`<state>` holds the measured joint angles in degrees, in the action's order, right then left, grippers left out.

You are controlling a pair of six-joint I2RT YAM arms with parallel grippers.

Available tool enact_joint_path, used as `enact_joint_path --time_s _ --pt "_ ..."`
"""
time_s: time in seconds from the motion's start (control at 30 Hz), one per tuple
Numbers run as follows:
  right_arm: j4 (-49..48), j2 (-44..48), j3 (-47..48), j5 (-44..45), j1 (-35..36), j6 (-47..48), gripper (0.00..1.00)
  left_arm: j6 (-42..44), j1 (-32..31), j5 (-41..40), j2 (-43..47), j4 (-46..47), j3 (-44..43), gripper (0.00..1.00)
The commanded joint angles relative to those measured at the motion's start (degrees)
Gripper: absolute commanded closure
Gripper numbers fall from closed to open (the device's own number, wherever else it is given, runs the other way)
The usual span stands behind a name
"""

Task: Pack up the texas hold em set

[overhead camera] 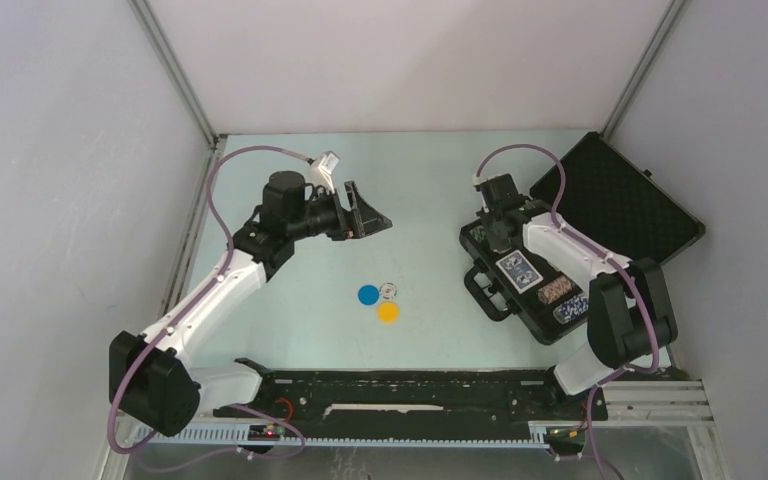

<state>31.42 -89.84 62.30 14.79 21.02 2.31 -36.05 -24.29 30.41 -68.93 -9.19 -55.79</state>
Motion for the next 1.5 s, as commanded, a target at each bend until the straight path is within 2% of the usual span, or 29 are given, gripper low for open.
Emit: enact_joint_path --time_s 0.0,0.17,0.37,0.5,0.57,0.77,0.87,0.93,1.1,1.3,1.47 --pt "-1.1 1.4 1.9 3.1 -0.2 -0.1 0.79 -0.6 0.3 1.4 0.6 1.6 -2.6 0.16" --pt "-0.8 1.7 1.9 3.2 -0.2 -0.2 0.67 -0.8 0.3 1.4 0.7 1.7 -2.4 0.16" --pt "0.0 2.8 1.9 3.3 0.5 -0.9 0.59 -0.9 0.3 1.3 0.9 1.8 -2.3 0.16" --pt "1.9 4.8 1.9 3.1 3.4 -0.7 0.42 -0.7 0.3 1.2 0.8 1.8 -2.3 0.14" --pt "2.6 5.7 1.9 2.5 5.9 -1.4 0.37 -0.7 0.3 1.3 0.8 1.8 -2.4 0.13" --pt "3.8 6.1 1.8 -1.7 14.7 -7.5 0.30 0.4 0.6 -1.6 0.7 1.3 -2.1 0.11" --pt "2.0 4.5 1.8 -7.2 20.1 -12.7 0.28 -2.2 3.0 0.3 -0.5 1.3 -2.1 0.12" --pt "0.4 3.1 1.7 -7.6 23.2 -17.7 0.26 -3.5 4.8 0.4 1.6 2.9 -1.3 0.13" --pt "-6.9 -2.8 2.7 -17.0 28.1 -24.2 0.25 1.4 7.0 -9.2 7.4 -1.3 -1.9 0.11" --pt "-1.7 -13.1 11.8 -12.5 31.5 -25.5 0.24 2.2 8.9 -10.8 10.2 -2.5 -2.3 0.10" --pt "-0.9 -18.8 16.7 -9.4 32.2 -24.6 0.22 0.2 10.1 -8.4 9.0 -1.7 -2.1 0.10"
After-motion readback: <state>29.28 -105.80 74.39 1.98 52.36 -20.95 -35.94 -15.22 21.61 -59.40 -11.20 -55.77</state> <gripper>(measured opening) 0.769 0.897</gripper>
